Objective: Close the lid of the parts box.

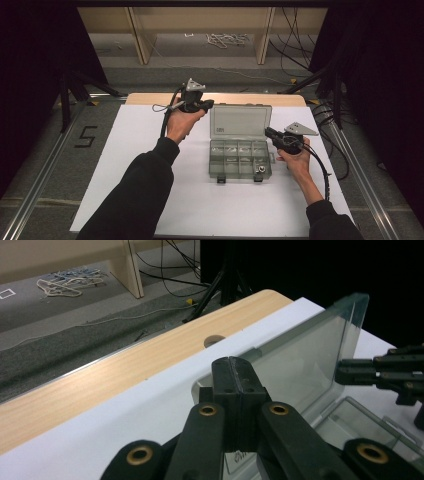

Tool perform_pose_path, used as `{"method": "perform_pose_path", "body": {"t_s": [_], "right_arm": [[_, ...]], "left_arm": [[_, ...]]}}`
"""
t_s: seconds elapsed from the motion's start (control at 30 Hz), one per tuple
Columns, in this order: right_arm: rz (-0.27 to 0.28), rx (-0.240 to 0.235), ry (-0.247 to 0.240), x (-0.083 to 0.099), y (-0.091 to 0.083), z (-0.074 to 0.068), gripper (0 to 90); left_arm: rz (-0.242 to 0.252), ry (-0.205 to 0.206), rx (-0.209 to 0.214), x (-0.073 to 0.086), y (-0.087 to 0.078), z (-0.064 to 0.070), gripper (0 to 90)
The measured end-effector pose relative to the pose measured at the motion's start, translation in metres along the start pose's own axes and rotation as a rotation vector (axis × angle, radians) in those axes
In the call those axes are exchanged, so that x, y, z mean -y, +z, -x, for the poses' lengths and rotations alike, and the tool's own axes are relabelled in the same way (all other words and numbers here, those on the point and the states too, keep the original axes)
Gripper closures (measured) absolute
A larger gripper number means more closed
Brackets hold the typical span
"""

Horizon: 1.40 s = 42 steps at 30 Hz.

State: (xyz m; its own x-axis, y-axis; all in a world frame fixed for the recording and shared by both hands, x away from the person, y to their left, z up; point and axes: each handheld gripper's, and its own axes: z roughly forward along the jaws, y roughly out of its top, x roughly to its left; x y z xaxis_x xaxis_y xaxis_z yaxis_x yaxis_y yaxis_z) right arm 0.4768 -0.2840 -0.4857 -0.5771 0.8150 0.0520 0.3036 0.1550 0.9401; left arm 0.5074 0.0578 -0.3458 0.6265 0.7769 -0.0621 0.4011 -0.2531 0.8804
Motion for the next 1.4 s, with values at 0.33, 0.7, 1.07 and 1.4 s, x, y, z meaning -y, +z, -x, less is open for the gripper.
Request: {"method": "perform_pose_path", "body": {"t_s": [0.33, 0.7, 1.07, 1.4], "right_arm": [[0.002, 0.002, -0.007, 0.000, 0.000, 0.000, 82.9], [0.003, 0.002, -0.013, 0.000, 0.000, 0.000, 82.8], [0.004, 0.013, -0.037, 0.000, 0.000, -0.001, 82.5], [-0.029, 0.027, -0.063, -0.003, -0.003, -0.003, 79.1]], "left_arm": [[-0.023, 0.005, -0.046, -0.011, 0.019, -0.003, 89.9], [-0.045, -0.039, -0.054, -0.011, 0.035, -0.009, 89.9], [-0.078, -0.051, -0.042, -0.007, 0.043, -0.007, 89.7], [-0.078, -0.047, -0.022, -0.005, 0.036, -0.004, 89.7]]}}
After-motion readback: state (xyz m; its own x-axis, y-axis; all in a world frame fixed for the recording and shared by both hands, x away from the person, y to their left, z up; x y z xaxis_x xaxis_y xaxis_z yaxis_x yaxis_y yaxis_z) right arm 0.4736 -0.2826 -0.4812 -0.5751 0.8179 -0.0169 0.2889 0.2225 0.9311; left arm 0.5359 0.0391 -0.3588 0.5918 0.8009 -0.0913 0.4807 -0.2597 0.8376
